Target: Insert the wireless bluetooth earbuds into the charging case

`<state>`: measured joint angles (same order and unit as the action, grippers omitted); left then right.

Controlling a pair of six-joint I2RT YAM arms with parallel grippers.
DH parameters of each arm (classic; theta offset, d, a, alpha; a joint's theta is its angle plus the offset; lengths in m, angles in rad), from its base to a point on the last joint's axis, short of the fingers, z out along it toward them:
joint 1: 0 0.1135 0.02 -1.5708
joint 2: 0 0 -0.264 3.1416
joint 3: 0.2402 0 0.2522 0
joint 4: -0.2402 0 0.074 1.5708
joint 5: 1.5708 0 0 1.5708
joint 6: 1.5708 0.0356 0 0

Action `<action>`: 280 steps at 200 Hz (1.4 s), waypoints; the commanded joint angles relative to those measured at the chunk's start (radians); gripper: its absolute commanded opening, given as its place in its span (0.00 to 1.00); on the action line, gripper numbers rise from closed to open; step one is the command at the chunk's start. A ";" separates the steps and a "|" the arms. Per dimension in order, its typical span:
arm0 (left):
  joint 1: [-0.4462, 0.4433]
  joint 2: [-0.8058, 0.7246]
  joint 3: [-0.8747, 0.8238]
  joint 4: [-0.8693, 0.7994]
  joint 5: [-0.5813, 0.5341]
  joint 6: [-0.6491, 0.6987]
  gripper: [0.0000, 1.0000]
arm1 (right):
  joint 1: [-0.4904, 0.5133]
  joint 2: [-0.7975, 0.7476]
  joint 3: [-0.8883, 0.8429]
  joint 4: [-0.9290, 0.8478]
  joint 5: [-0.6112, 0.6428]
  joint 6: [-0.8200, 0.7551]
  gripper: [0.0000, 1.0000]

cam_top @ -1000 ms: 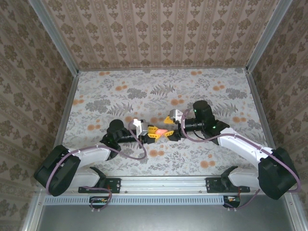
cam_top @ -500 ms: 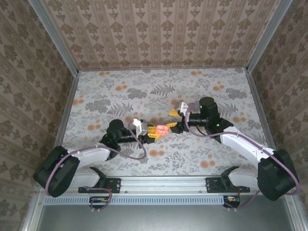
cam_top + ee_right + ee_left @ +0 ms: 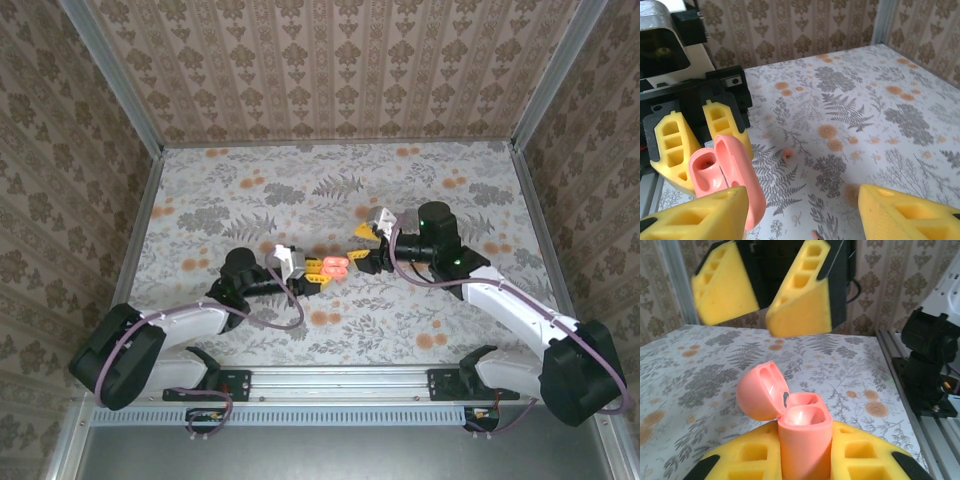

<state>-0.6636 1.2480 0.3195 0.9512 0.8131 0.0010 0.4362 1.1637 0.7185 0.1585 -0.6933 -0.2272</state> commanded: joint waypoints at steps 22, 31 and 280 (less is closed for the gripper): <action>0.044 -0.066 -0.021 -0.014 -0.120 -0.049 0.07 | 0.019 -0.049 0.099 -0.189 0.195 0.213 0.68; 0.049 -0.092 -0.016 -0.064 -0.144 -0.046 0.07 | 0.025 -0.054 0.116 -0.231 0.229 0.244 0.67; 0.616 -0.574 -0.145 -0.641 -0.570 -0.418 0.13 | 0.347 0.721 0.810 -0.662 0.300 -0.202 0.56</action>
<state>-0.0803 0.6849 0.1833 0.3199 0.2169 -0.3748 0.7837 1.7988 1.4391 -0.4782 -0.3481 -0.3180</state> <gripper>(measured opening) 0.192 0.560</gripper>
